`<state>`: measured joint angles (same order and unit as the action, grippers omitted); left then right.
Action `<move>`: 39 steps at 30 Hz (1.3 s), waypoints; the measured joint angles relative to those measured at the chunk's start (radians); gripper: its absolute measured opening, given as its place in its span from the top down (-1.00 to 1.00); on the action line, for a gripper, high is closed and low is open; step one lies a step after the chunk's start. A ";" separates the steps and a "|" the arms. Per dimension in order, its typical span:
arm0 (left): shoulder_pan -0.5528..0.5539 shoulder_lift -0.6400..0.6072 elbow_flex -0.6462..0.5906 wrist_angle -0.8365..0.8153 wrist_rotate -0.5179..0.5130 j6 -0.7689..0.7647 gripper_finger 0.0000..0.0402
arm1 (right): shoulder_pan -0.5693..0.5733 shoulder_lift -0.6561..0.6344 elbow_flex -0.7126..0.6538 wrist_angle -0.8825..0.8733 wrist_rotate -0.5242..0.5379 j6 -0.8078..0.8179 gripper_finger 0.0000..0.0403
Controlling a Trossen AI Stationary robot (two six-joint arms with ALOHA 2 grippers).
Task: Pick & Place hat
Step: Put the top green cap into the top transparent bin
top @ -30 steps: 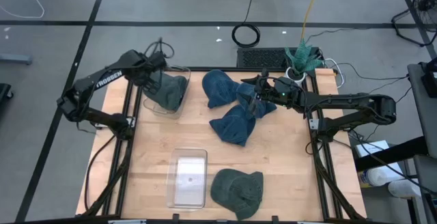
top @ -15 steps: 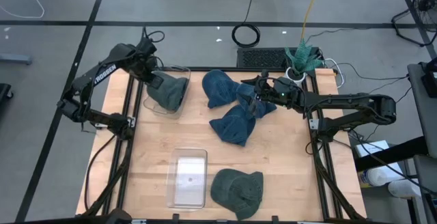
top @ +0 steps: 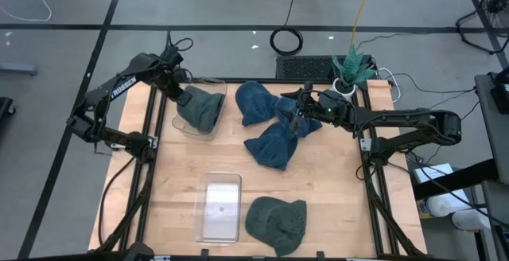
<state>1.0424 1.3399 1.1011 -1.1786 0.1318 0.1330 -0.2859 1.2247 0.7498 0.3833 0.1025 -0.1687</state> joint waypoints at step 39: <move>-0.044 -0.328 0.292 0.135 0.266 -0.141 0.98 | 0.000 0.000 0.000 0.001 0.000 0.022 -0.23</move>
<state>0.9981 1.0116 1.3928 -1.0437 0.3976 -0.0078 -0.2863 1.2249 0.7498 0.3845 0.1024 -0.1467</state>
